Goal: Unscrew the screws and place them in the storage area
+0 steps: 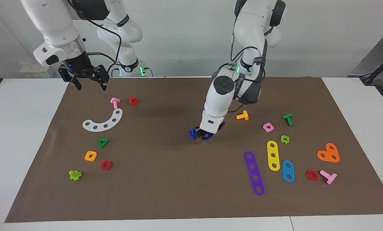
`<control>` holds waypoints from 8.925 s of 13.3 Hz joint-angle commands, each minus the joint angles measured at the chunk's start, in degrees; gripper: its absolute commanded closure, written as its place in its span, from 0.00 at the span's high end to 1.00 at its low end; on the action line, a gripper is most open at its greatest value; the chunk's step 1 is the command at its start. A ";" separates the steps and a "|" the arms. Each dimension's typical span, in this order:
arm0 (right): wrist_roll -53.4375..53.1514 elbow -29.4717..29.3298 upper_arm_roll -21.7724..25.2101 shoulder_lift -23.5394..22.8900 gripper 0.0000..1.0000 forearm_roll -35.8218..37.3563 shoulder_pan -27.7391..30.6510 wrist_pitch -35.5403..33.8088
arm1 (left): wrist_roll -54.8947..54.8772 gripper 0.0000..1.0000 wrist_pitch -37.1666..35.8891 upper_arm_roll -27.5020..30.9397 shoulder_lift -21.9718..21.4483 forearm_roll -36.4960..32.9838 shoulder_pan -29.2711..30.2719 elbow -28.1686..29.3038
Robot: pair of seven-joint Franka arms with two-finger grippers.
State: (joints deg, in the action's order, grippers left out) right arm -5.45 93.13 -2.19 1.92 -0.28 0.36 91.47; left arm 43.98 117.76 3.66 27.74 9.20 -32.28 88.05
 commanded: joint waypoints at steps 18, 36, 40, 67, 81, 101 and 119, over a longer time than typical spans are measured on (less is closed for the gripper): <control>-11.58 8.03 -0.27 -3.40 0.91 0.10 -10.98 15.82 | -48.11 1.00 3.36 0.12 -11.30 0.20 16.27 23.57; -32.60 3.46 -0.18 -29.16 0.69 5.82 -32.44 40.63 | -48.11 1.00 -37.97 5.83 -22.38 -8.96 22.61 -4.55; -32.61 4.87 -0.18 -29.78 0.61 6.61 -33.59 40.81 | -47.93 1.00 -34.71 5.83 -22.29 -7.88 23.32 -4.64; -16.27 25.17 -0.27 -15.18 0.00 5.38 -7.06 46.70 | -58.66 1.00 -29.25 5.31 -26.77 -8.06 29.47 -0.34; -12.92 23.43 -0.27 -14.68 0.98 5.29 -4.85 45.92 | -53.29 1.00 -27.50 4.69 -28.88 -8.32 26.83 4.05; -5.71 -3.49 0.26 -1.49 1.00 1.16 -0.98 -0.68 | -53.56 1.00 -27.23 4.60 -28.88 -8.50 26.74 4.06; -5.62 -0.93 0.17 0.10 1.00 0.81 -1.07 -1.82 | -53.38 1.00 -26.70 4.60 -28.88 -8.50 26.39 3.97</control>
State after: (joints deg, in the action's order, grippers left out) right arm -13.06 90.46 -1.59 0.40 1.87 -1.70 89.98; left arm -10.03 89.54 7.72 0.63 0.35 -5.01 89.81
